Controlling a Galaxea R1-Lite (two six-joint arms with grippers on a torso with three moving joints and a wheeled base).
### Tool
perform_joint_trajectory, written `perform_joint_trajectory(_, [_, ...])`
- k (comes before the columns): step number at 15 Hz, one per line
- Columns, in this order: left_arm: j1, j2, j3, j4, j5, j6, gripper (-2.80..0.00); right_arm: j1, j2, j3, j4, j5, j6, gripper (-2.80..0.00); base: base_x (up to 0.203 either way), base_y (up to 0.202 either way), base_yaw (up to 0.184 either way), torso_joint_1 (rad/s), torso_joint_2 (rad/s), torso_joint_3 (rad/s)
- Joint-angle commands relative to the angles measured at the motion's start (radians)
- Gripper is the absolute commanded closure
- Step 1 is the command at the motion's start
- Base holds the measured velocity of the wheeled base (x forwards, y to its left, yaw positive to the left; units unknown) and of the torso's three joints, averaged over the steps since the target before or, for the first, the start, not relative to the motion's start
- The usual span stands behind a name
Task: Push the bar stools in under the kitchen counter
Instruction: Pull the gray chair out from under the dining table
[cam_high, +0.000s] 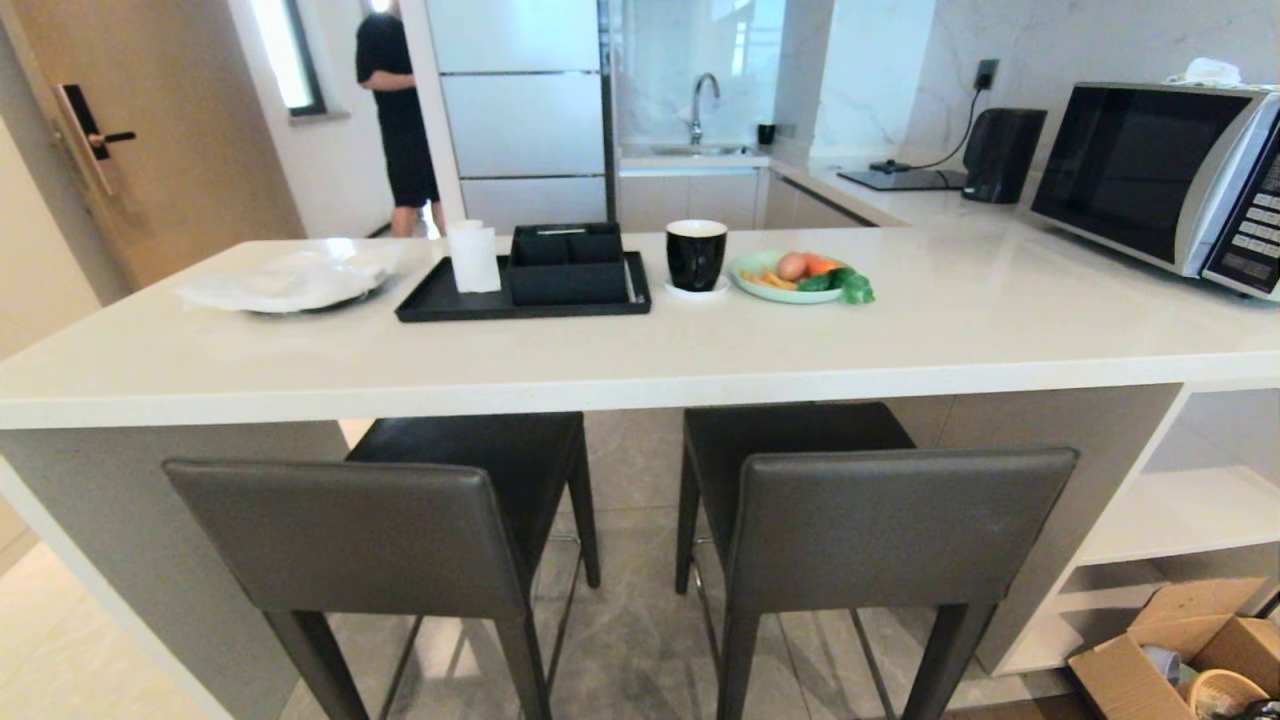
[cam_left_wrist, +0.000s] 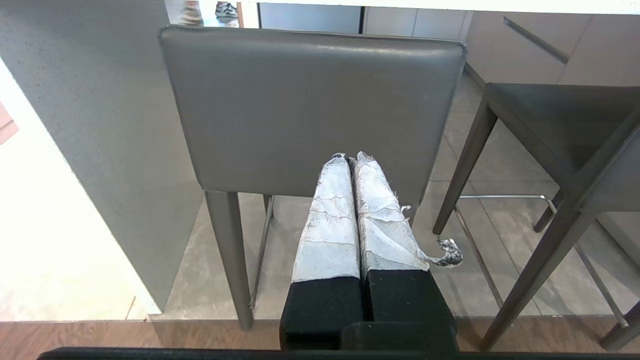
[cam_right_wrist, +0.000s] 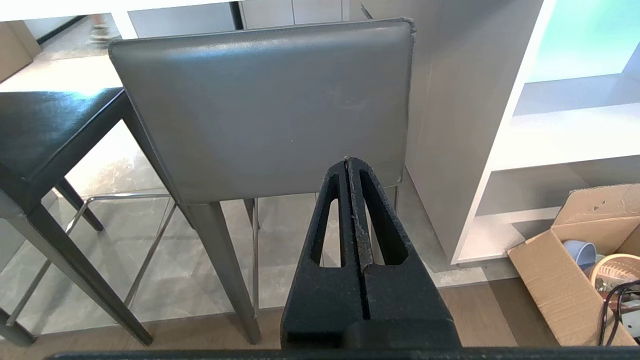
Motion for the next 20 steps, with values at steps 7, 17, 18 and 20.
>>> perform_joint_trajectory(7, [0.000,0.002,0.000,0.000,0.000,0.000,0.00,0.000,0.000,0.002,0.000,-0.001,0.000,0.00,0.000,0.000,0.000,0.000,0.00,0.000])
perform_joint_trajectory(17, [0.000,0.002,0.000,0.000,0.000,0.000,0.00,0.000,0.000,0.002,0.000,-0.001,0.000,0.00,0.000,0.000,0.000,0.000,0.00,0.000])
perform_joint_trajectory(18, [0.000,0.002,0.000,0.000,0.000,0.000,0.00,0.000,0.000,0.002,0.000,-0.001,0.000,0.00,0.000,0.000,0.000,0.000,0.00,0.000])
perform_joint_trajectory(20, [0.000,0.002,0.000,0.000,0.000,0.000,0.00,0.000,0.000,0.002,0.000,-0.001,0.000,0.00,0.000,0.000,0.000,0.000,0.00,0.000])
